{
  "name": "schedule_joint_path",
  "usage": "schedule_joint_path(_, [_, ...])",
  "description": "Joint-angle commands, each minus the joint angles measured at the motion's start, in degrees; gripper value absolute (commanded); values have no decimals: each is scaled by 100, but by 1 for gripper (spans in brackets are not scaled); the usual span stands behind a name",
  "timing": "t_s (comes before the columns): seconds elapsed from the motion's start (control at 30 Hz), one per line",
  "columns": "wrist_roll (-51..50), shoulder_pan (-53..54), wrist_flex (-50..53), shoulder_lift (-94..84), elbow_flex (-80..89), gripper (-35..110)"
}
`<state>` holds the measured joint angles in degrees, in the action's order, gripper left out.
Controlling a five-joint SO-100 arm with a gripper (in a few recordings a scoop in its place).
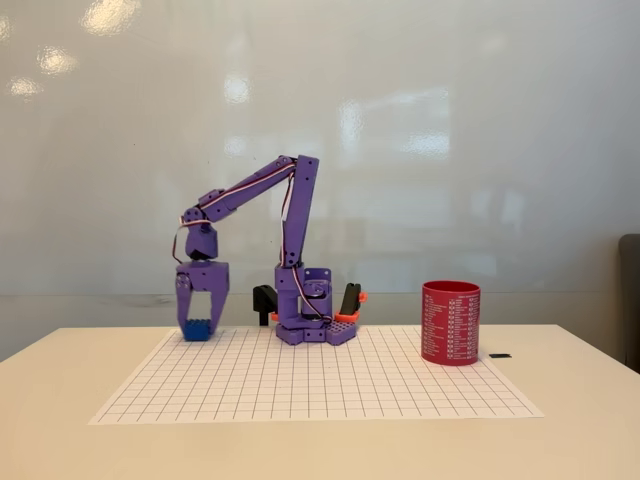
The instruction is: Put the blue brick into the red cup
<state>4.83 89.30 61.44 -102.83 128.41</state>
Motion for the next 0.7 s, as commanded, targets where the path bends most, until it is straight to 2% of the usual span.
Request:
schedule_joint_path(0.0, [-220,-167,668,-475,-1802,-1])
schedule_joint_path(0.3, [-606,-1573,1406,-1046,-2777,-1])
schedule_joint_path(0.5, [-844,-3964,2013,-1116,-3182,-1])
schedule_joint_path(0.67, [-1195,-6513,2549,-1143,-3454,-1])
